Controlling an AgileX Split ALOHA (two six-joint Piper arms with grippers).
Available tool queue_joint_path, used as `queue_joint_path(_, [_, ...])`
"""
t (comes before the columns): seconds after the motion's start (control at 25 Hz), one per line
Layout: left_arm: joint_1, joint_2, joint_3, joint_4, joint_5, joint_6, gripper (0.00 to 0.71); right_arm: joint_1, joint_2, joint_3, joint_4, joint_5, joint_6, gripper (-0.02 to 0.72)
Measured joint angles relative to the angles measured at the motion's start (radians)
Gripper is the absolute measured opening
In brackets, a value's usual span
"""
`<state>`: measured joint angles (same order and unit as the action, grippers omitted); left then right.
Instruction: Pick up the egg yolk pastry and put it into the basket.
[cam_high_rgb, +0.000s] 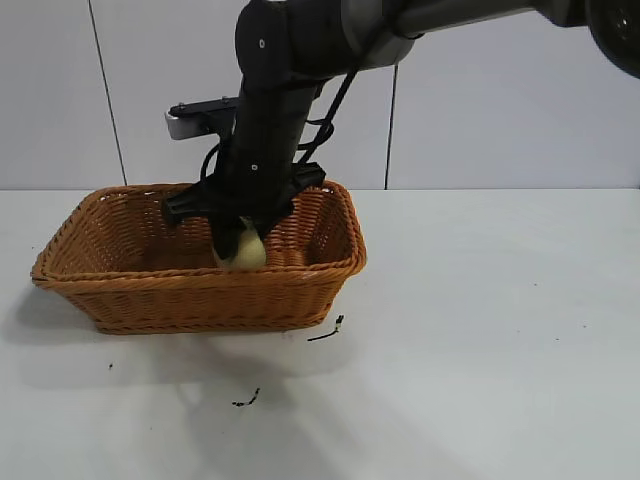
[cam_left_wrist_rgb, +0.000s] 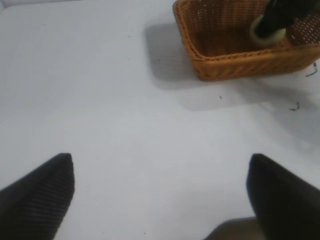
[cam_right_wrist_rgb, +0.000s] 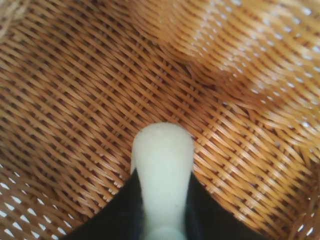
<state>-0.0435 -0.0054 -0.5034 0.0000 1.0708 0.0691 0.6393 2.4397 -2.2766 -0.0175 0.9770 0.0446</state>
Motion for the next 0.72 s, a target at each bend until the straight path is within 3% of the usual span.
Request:
queue_joint_path(0.12, [0.0, 0.0, 0.0, 0.0, 0.0, 0.0, 0.696, -0.007, -0.001, -0.101, -0.002, 0.09, 0.005, 0.692])
queue_joint_path(0.32, [0.0, 0.0, 0.0, 0.0, 0.0, 0.0, 0.696, -0.085, -0.002, -0.193, 0.001, 0.136, 0.006, 0.693])
queue_joint_path(0.72, [0.0, 0.0, 0.0, 0.0, 0.0, 0.0, 0.696, -0.422, -0.002, -0.197, -0.007, 0.232, 0.004, 0.693])
